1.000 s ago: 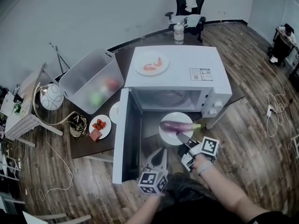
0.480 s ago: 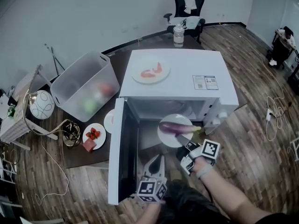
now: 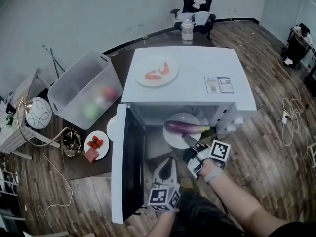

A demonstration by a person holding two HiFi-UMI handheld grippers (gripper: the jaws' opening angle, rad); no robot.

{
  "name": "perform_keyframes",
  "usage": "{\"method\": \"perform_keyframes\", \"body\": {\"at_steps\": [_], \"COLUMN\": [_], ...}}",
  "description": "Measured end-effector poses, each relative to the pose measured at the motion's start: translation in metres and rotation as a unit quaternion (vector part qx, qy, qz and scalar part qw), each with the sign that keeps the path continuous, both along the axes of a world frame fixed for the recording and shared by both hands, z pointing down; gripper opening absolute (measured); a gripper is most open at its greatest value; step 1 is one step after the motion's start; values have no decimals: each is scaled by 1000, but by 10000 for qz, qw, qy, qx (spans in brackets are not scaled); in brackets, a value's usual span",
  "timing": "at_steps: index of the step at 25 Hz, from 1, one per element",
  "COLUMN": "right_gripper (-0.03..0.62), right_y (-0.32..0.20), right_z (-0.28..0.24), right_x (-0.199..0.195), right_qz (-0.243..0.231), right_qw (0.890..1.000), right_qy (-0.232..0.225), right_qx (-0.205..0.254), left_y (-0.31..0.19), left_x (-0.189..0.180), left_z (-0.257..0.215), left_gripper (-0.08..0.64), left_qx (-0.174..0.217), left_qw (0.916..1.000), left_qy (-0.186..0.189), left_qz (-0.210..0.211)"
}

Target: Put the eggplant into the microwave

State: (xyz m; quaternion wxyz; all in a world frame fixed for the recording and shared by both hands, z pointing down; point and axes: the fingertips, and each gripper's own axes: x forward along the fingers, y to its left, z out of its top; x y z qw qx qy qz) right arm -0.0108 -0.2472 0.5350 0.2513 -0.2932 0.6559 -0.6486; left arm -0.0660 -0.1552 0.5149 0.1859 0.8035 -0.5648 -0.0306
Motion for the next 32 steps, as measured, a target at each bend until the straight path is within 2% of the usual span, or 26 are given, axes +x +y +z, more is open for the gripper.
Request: {"method": "perform_keyframes", "body": {"at_steps": [10,24,32], "right_gripper": [12,15,18], "right_y": [-20,-34,-39], "right_z": [5,6,6], "right_x": [-5,-13,-18], "right_qz": [116,14,-108], "right_qw": [9999,9999,9998], "right_qy": [38,38,145], "right_qx": [-99,-105,-79], "left_y": [-15,-58,-67], "left_x": [-2,19,22], "left_z": [6,13,7], "left_gripper": [-1,0,0], "left_qx": [-29,68,114], "left_qw": [10000,9990,9986], "left_qy": [23,-252,-182], "left_qz": [-87,356,484]}}
